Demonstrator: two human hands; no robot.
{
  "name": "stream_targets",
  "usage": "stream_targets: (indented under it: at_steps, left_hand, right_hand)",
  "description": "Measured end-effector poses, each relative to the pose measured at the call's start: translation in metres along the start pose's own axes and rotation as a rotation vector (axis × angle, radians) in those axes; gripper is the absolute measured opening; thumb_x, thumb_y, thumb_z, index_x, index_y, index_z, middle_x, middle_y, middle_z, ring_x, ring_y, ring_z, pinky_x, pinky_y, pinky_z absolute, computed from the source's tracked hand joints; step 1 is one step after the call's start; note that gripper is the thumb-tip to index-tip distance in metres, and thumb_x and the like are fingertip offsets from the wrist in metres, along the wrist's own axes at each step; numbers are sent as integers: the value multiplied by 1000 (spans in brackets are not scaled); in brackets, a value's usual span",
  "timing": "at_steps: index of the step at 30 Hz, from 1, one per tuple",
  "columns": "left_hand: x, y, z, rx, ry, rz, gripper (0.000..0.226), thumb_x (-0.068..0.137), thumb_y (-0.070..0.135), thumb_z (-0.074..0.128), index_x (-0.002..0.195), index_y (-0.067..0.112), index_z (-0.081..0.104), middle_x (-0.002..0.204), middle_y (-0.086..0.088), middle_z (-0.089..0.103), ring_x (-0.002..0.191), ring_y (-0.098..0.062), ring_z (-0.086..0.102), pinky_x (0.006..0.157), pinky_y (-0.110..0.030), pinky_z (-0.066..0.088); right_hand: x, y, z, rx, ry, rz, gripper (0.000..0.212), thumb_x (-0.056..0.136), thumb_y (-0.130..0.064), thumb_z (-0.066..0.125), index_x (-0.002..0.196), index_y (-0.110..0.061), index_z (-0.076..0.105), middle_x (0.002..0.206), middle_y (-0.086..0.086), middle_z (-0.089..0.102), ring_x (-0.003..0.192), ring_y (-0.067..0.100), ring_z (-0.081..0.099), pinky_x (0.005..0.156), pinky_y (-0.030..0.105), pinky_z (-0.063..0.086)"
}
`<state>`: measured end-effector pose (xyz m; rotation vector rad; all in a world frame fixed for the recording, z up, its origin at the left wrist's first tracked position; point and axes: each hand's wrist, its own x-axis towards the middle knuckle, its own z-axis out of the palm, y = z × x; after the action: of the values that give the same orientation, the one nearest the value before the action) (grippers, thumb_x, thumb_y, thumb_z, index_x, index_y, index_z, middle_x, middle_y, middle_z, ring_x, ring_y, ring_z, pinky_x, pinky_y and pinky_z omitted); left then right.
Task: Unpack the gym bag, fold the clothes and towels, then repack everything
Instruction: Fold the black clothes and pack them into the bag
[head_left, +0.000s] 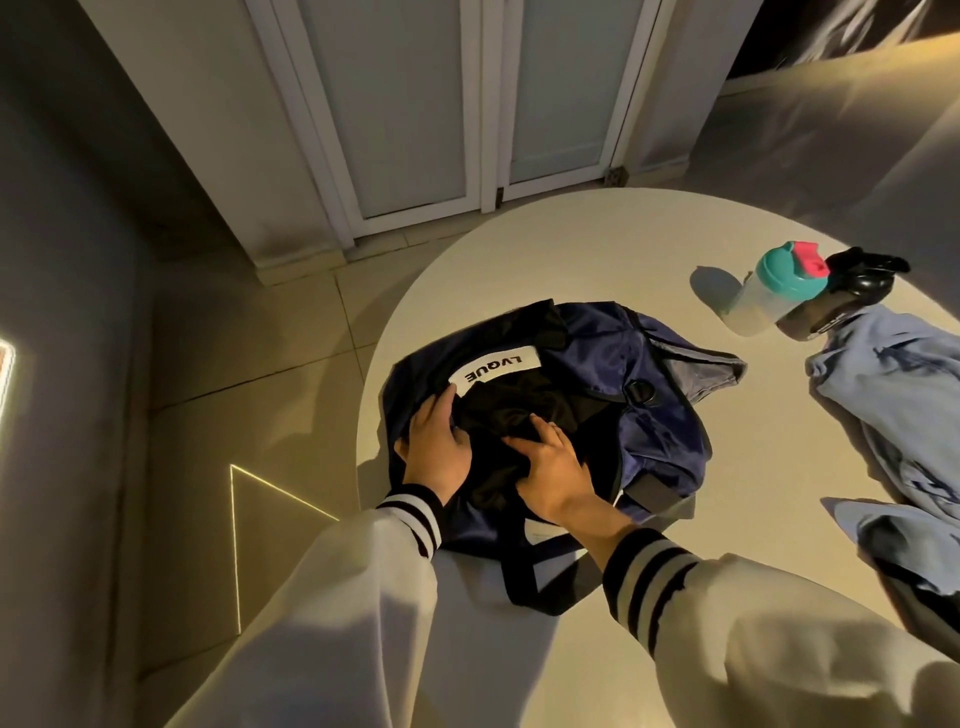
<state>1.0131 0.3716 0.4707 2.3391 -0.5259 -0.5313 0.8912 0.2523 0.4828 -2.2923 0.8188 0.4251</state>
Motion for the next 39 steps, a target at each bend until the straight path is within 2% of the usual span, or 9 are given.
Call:
stream_targets:
  at_steps: [2, 6, 9, 16, 19, 23, 28, 35, 39]
  left_hand:
    - [-6, 3, -5, -92, 76, 93, 61, 98, 6, 47, 153, 30, 35, 155, 3, 37, 144, -22, 35, 120, -51, 27]
    - [-17, 6, -13, -158, 106, 205, 57, 99, 0, 46, 149, 25, 44, 152, 2, 42, 141, -13, 38, 110, -11, 24]
    - [-19, -2, -14, -137, 101, 206, 57, 98, 1, 48, 150, 26, 45, 153, 3, 41, 141, -15, 39, 114, -22, 31]
    - [-28, -6, -2, 18, 163, 145, 50, 90, 25, 68, 137, 33, 53, 134, -1, 30, 127, -20, 28, 111, -35, 36]
    - [-39, -3, 6, 64, 156, 287, 27, 88, 43, 67, 114, 36, 63, 115, 6, 40, 110, -16, 46, 97, -34, 47]
    - [-39, -1, 21, 344, -72, 250, 46, 90, 30, 66, 132, 40, 53, 129, 4, 36, 119, -21, 40, 101, -37, 44]
    - [-28, 0, 27, 316, -40, 156, 38, 92, 14, 61, 126, 27, 51, 118, -3, 43, 110, -26, 50, 86, -41, 52]
    - [-18, 9, 32, 171, 101, 150, 22, 91, 15, 63, 106, 18, 48, 105, -4, 50, 96, -27, 54, 73, -39, 47]
    - [-38, 5, 39, 329, 4, 184, 27, 94, 32, 60, 120, 29, 58, 117, 1, 54, 112, -25, 54, 92, -40, 48]
  right_hand:
    - [2, -5, 1, -38, 3, -18, 66, 89, -12, 56, 149, -39, 43, 167, -7, 5, 154, 18, -4, 118, 63, 7]
    - [19, -24, 7, -53, 30, -255, 68, 87, 0, 54, 149, -25, 47, 164, 2, 23, 154, 23, 7, 122, 55, 12]
    - [31, -41, 6, -25, 53, -407, 64, 88, 7, 51, 147, -16, 48, 162, 8, 29, 153, 30, 11, 123, 53, 14]
    - [17, -13, -3, -21, -53, -177, 83, 84, -20, 64, 154, -45, 26, 167, -7, -5, 153, 18, -12, 119, 54, -13]
    - [9, -6, -13, 90, 42, -113, 70, 82, -32, 65, 145, -43, 37, 160, -4, 23, 150, 19, 20, 122, 54, -1]
    - [2, 7, -15, 152, 56, -38, 51, 83, -22, 60, 128, -29, 37, 132, 0, 55, 126, 25, 51, 117, 48, 21]
    - [-3, 20, -15, 215, 99, -8, 47, 89, -16, 57, 135, -20, 45, 134, 6, 57, 122, 28, 54, 101, 36, 44]
    - [-1, 27, -8, 243, 122, -21, 51, 92, -17, 59, 142, -17, 47, 138, 8, 55, 127, 27, 52, 103, 32, 43]
    - [-6, 27, -5, 260, 152, -70, 56, 100, -24, 48, 149, -42, 31, 143, 7, 51, 130, 29, 50, 105, 44, 44]
